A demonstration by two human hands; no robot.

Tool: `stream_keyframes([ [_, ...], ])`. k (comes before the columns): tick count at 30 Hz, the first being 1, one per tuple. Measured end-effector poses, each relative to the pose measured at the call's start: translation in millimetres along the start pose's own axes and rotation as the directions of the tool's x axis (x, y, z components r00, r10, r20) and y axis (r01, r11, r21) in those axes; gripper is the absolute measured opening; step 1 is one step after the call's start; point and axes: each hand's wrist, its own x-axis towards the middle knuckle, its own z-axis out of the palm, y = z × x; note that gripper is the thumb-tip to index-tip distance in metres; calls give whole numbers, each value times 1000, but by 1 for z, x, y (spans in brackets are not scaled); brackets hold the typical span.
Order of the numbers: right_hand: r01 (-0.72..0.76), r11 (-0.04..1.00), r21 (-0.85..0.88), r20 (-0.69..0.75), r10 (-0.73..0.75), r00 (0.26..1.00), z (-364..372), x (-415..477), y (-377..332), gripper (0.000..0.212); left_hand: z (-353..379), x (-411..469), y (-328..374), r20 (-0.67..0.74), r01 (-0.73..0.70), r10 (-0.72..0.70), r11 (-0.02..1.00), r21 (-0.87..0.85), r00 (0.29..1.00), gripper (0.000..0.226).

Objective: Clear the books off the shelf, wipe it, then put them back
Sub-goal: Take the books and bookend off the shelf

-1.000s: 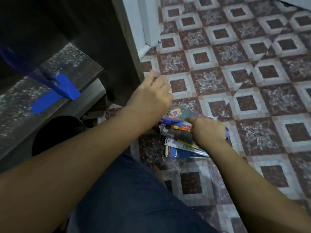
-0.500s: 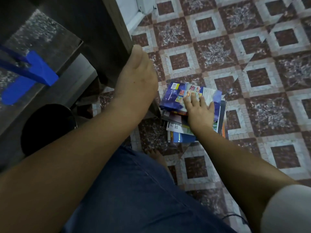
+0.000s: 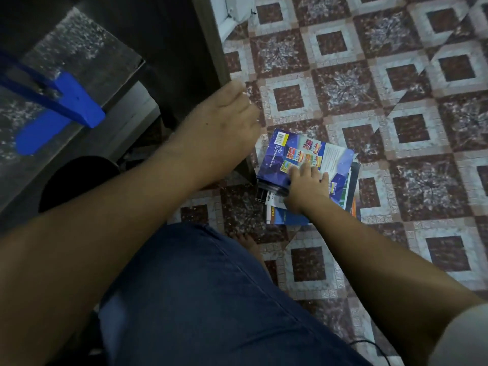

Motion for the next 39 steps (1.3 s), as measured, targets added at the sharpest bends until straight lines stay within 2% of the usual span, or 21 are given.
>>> stream_keyframes([
  [2,65,994,93,-61,-59,996,-22,-17,-18,60,-9,-20,-9,-70,-127,116,976,-176,991,18],
  [3,135,980,145,-79,-124,989,-33,-28,-29,49,-16,-33,-12,-44,-110,102,961,-252,994,11],
  [4,210,961,182,-80,-198,977,-45,-41,-41,42,-22,-47,-15,26,-39,50,950,-310,998,9],
  [5,284,938,200,-84,-273,958,-55,-55,-53,38,-28,-62,-18,166,76,-21,939,-337,986,13],
  [6,356,912,204,-96,-343,934,-66,-69,-65,35,-30,-80,-21,293,200,-103,924,-325,951,19],
  [7,426,883,194,-119,-410,904,-77,-83,-78,34,-32,-99,-25,343,301,-191,905,-302,920,26],
  [10,605,781,156,-214,-571,793,-108,-121,-115,36,-48,-158,-37,419,570,-435,771,-282,797,39],
  [12,702,700,130,-260,-659,706,-123,-142,-142,39,-60,-198,-42,451,715,-567,636,-292,689,38],
  [15,813,581,37,-312,-767,561,-137,-169,-189,40,-82,-258,-46,479,834,-683,471,-288,551,39],
  [18,865,501,-29,-303,-829,470,-143,-201,-237,40,-108,-314,-46,458,916,-793,343,-209,401,38],
  [22,913,377,-155,-234,-912,337,-147,-241,-298,31,-141,-390,-46,315,979,-931,143,-148,184,36],
  [27,935,225,-275,-177,-967,181,-149,-286,-361,36,-166,-460,-42,61,996,-998,-21,-81,-16,44],
  [30,927,155,-342,-193,-977,92,-147,-304,-394,31,-170,-483,-43,-44,995,-995,-84,-55,-87,57],
  [33,924,77,-374,-187,-982,6,-147,-317,-427,35,-170,-495,-46,-41,989,-990,-136,-57,-138,71],
  [36,914,11,-405,-199,-977,-76,-148,-329,-456,56,-164,-502,-54,27,985,-989,-146,-92,-144,80],
  [39,909,-18,-415,-232,-965,-125,-150,-339,-480,84,-154,-508,-60,97,982,-984,-161,-104,-151,85],
])
